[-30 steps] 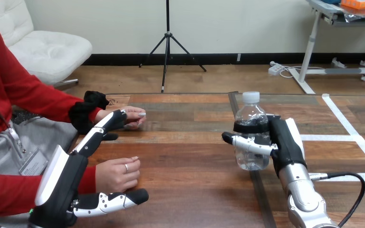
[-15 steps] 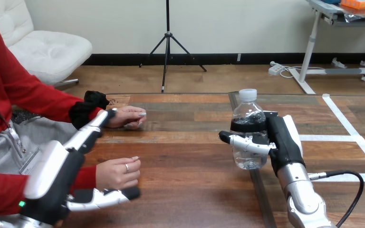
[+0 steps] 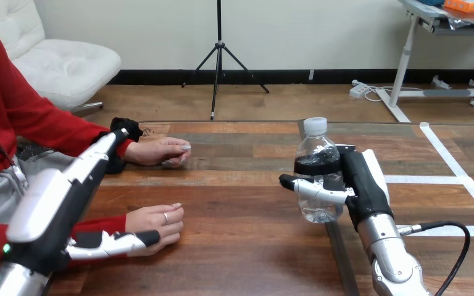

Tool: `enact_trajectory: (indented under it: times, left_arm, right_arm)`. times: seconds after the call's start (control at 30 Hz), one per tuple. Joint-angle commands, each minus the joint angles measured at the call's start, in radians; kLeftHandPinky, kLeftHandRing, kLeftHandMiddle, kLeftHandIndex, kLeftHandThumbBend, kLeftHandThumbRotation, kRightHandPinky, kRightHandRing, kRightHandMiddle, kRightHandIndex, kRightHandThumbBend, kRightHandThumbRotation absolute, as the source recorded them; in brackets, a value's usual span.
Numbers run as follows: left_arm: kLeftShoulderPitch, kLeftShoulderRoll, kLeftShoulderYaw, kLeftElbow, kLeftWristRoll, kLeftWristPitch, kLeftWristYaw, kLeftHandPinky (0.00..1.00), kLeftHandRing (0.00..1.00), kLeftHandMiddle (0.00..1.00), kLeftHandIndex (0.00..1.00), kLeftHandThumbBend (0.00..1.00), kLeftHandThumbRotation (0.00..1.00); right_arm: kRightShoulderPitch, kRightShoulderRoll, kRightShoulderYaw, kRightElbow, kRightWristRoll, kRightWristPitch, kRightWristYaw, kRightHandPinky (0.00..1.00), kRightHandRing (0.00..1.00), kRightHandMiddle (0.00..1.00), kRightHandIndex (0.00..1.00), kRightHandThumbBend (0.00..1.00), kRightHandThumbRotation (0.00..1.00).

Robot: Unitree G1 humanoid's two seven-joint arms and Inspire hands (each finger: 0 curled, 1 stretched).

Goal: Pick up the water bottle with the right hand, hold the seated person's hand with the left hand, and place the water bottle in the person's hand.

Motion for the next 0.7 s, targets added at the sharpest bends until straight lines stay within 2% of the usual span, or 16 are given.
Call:
enact_trajectory:
  times: [0.0, 0.23, 0.43, 0.53, 0.67]
  left_arm:
    - [-0.091, 0.048, -0.052, 0.023, 0.01, 0.024, 0.036, 0.83, 0.93, 0.95, 0.96, 1.0, 0.54]
    - [-0.123, 0.091, -0.101, 0.048, 0.039, 0.073, 0.059, 0.84, 0.92, 0.94, 0.95, 1.0, 0.56]
    - [-0.146, 0.134, -0.148, 0.024, 0.084, 0.17, 0.036, 0.85, 0.92, 0.94, 0.96, 1.0, 0.56]
    - [-0.167, 0.153, -0.179, 0.036, 0.117, 0.191, 0.068, 0.85, 0.91, 0.93, 0.96, 1.0, 0.57]
    - [-0.195, 0.174, -0.212, 0.051, 0.135, 0.215, 0.072, 0.85, 0.91, 0.92, 0.96, 1.0, 0.57]
  right_arm:
    - [-0.041, -0.019, 0.001, -0.067, 0.009, -0.054, -0.005, 0.12, 0.16, 0.19, 0.2, 0.72, 0.0]
    - [-0.035, -0.018, -0.002, -0.076, 0.016, -0.068, 0.008, 0.11, 0.15, 0.19, 0.2, 0.72, 0.0]
    - [-0.029, -0.02, 0.003, -0.088, 0.011, -0.086, 0.009, 0.11, 0.15, 0.18, 0.19, 0.71, 0.0]
    - [-0.027, -0.018, 0.001, -0.097, 0.015, -0.088, 0.015, 0.11, 0.14, 0.18, 0.19, 0.71, 0.0]
    - [-0.021, -0.017, 0.002, -0.115, 0.015, -0.098, 0.014, 0.1, 0.14, 0.18, 0.19, 0.71, 0.0]
